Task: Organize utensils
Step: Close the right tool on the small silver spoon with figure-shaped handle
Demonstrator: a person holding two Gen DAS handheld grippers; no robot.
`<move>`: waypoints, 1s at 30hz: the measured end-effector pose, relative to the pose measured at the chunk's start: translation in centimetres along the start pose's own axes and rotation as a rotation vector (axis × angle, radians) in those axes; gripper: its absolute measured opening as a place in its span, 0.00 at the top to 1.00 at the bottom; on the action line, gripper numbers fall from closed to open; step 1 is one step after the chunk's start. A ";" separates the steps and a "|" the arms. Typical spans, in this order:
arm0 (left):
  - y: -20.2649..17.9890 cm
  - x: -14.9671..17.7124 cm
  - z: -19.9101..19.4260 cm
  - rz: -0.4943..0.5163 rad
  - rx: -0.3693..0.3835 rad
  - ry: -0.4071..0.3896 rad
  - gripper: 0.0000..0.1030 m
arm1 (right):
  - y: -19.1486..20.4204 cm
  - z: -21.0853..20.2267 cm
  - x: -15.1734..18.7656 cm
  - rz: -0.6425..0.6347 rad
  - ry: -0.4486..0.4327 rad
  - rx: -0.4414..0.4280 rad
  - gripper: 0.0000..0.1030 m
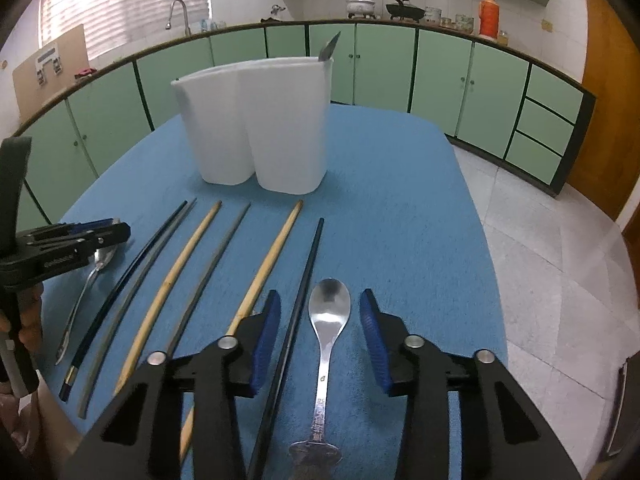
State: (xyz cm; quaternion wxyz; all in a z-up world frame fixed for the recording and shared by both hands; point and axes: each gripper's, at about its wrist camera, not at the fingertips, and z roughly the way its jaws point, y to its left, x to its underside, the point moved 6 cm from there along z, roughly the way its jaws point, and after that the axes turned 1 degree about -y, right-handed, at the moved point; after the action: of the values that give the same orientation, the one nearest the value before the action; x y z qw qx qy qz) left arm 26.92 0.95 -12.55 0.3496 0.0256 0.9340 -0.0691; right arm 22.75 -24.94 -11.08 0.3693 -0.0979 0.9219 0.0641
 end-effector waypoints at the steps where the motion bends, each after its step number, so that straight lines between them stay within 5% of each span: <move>1: 0.0 0.0 -0.1 0.001 -0.002 -0.002 0.68 | -0.1 0.1 0.1 0.000 0.007 -0.002 0.67; 18: -0.2 0.1 0.2 0.004 0.002 -0.007 0.69 | -0.3 2.6 0.0 0.017 0.072 -0.033 0.67; 30: -0.2 0.2 0.1 0.008 0.005 -0.016 0.68 | -0.6 1.6 0.2 0.020 0.056 -0.053 0.87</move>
State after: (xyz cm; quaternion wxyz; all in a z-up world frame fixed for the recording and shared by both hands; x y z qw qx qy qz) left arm 26.83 0.75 -12.78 0.3573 0.0296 0.9309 -0.0702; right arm 23.87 -25.27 -12.38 0.3397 -0.1001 0.9309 0.0895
